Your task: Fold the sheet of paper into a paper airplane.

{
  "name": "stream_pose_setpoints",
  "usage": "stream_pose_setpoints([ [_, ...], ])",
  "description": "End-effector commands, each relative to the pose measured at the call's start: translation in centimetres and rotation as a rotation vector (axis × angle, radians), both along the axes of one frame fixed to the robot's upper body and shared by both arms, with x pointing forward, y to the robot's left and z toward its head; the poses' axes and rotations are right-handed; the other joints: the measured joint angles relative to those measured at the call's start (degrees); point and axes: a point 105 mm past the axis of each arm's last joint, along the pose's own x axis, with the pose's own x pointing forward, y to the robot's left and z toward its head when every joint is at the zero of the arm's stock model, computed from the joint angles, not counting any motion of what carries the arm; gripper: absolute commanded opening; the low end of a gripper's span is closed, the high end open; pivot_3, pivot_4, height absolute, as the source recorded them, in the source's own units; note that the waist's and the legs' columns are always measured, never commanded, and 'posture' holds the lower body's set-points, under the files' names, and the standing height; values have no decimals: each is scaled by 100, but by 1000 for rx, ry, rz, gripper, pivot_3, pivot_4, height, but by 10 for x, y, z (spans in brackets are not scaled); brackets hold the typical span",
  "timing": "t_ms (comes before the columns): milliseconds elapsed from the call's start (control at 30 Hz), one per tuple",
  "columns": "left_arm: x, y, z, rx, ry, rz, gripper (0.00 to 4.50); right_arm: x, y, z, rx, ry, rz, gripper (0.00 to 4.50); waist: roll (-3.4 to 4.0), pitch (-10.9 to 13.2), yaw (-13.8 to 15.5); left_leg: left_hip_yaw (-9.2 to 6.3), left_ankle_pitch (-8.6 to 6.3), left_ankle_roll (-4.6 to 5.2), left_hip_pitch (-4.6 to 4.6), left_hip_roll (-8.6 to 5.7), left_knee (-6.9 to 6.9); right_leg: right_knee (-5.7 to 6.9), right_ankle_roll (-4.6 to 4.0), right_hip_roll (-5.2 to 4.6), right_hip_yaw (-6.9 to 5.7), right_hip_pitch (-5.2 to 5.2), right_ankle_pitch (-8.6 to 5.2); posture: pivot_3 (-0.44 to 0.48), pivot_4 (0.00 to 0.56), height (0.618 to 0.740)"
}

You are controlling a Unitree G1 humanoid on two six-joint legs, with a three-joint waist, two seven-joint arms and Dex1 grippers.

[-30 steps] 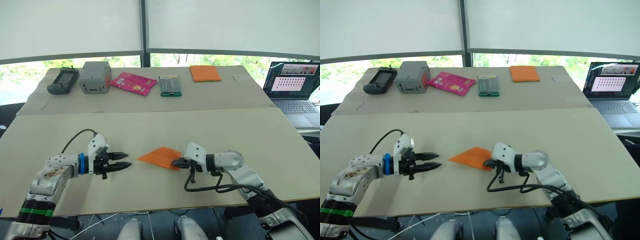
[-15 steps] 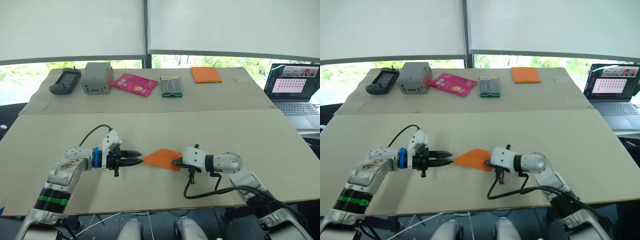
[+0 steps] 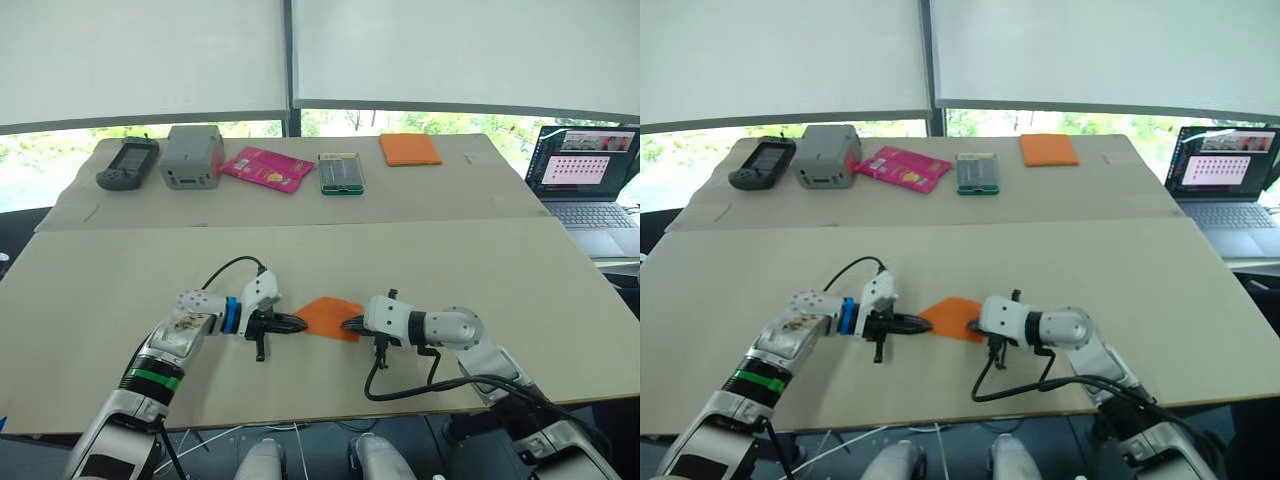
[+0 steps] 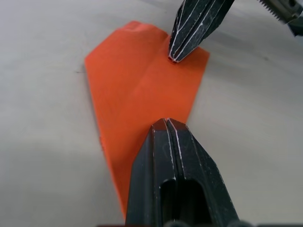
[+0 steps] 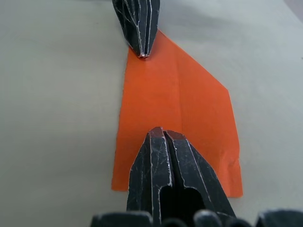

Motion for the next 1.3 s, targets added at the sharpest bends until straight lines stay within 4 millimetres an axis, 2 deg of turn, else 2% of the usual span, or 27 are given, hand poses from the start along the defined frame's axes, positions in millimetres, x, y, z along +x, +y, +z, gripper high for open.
stream_pose_setpoints([
  [33, 2, 6, -13, 59, 17, 28, 15, -2, -1, 14, 51, 12, -7, 0, 0, 0, 4, 0, 0, 0, 0, 0, 0, 0, 0, 0, 0, 0, 0, 0, 150, 740],
  [133, -3, 9, -21, 70, 64, 40, 15, -6, -3, 25, 137, 126, -18, 0, 0, 0, 1, 0, 0, 0, 0, 0, 0, 0, 0, -1, 1, 0, 0, 0, 150, 740],
  [233, -6, 11, -22, 56, 76, 44, 15, 10, -15, 41, 255, 176, -134, 0, 0, -1, -1, -2, 0, 0, 3, 0, 0, 2, 1, 0, 1, 3, 0, 0, 150, 740],
  [333, -10, 12, -23, 46, 81, 47, 15, 22, -32, 48, 357, 307, -240, 0, 1, -1, -20, -1, 0, 0, 5, 2, 0, 2, 0, 0, 0, 3, 0, 0, 150, 740],
  [367, -11, 12, -23, 42, 82, 48, 0, 21, -36, 47, 343, 334, -245, 612, 2, -1, -17, -1, 0, 0, 5, 3, -1, 3, -1, 0, 0, 2, 0, 0, 150, 740],
  [533, -15, 11, -23, 33, 90, 39, 0, 23, -41, 38, 394, 519, -338, 2262, 3, -2, -24, -1, -1, 2, 4, 2, -3, 2, -2, 0, 0, 1, -1, 0, 150, 740],
  [700, -15, 9, -22, 25, 85, 40, 0, 20, -31, 24, 408, 647, -336, 3973, 3, -2, -25, -1, -1, 2, 4, 2, -3, 2, 0, 1, 0, 0, -1, 0, 150, 740],
  [867, -15, 9, -21, 20, 81, 38, 0, 22, -25, 18, 423, 714, -346, 3973, 4, -3, -27, -1, -1, 2, 3, 1, -2, 0, 1, 0, 0, 1, -2, 0, 150, 740],
  [1000, -15, 9, -21, 19, 82, 41, 0, 23, -18, 26, 480, 729, -312, 3973, 4, -3, -29, -3, -1, 2, 3, 2, -3, 1, 1, 1, -1, 1, -2, 0, 150, 740],
  [1100, -15, 9, -21, 17, 75, 42, 0, 20, -18, 28, 476, 689, -272, 3171, 5, -3, -29, -2, -1, 2, 2, 2, -3, 1, 1, 0, 0, 0, -2, 0, 150, 740],
  [1300, -16, 10, -23, 11, 78, 49, 0, 11, -14, 38, 495, 616, -181, 1068, 5, -3, -26, -2, -2, 3, 1, 1, -3, -1, 4, 0, 0, 0, -3, 0, 150, 740],
])
